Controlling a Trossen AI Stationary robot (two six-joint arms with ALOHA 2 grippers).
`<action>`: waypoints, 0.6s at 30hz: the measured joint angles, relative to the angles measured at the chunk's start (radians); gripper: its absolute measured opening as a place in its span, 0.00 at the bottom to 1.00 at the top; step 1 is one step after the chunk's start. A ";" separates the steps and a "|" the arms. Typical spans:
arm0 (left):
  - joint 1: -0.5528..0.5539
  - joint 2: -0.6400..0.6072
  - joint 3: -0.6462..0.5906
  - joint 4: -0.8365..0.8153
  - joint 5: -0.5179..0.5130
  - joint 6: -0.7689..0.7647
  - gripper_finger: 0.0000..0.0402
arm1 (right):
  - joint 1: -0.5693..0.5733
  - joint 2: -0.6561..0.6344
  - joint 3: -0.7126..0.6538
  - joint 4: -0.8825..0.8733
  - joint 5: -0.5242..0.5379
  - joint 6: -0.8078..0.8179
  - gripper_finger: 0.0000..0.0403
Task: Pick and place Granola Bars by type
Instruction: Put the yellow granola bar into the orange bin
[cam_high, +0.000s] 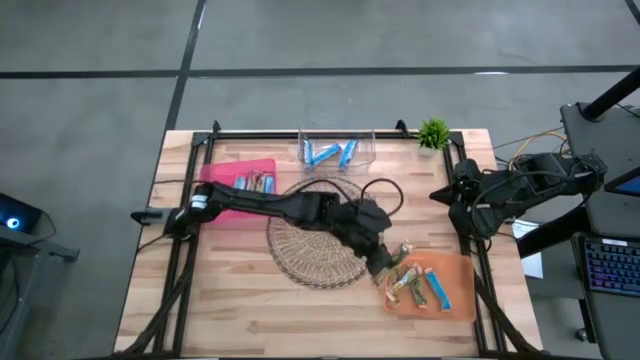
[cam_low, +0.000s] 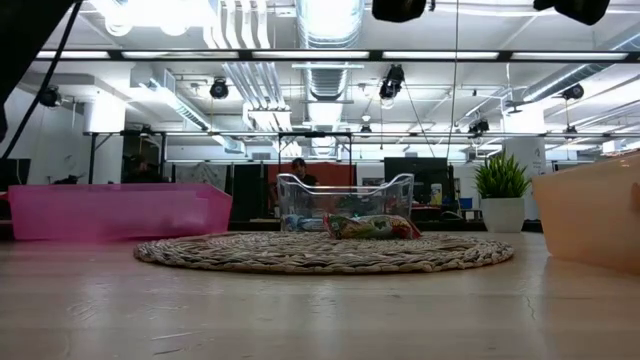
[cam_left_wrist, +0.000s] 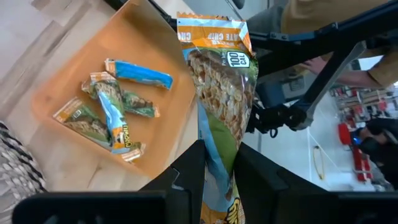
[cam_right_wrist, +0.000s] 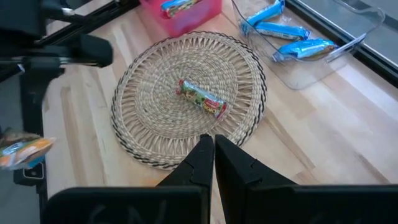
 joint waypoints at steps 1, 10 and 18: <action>-0.010 0.000 0.000 0.002 -0.017 -0.002 0.16 | 0.000 0.000 0.000 0.000 0.000 0.000 0.02; -0.083 0.000 -0.048 0.140 -0.155 -0.032 0.16 | 0.000 0.001 0.000 0.000 0.003 -0.019 0.02; -0.112 0.000 -0.236 0.504 -0.242 -0.209 0.16 | 0.001 0.001 0.000 0.001 0.003 -0.053 0.02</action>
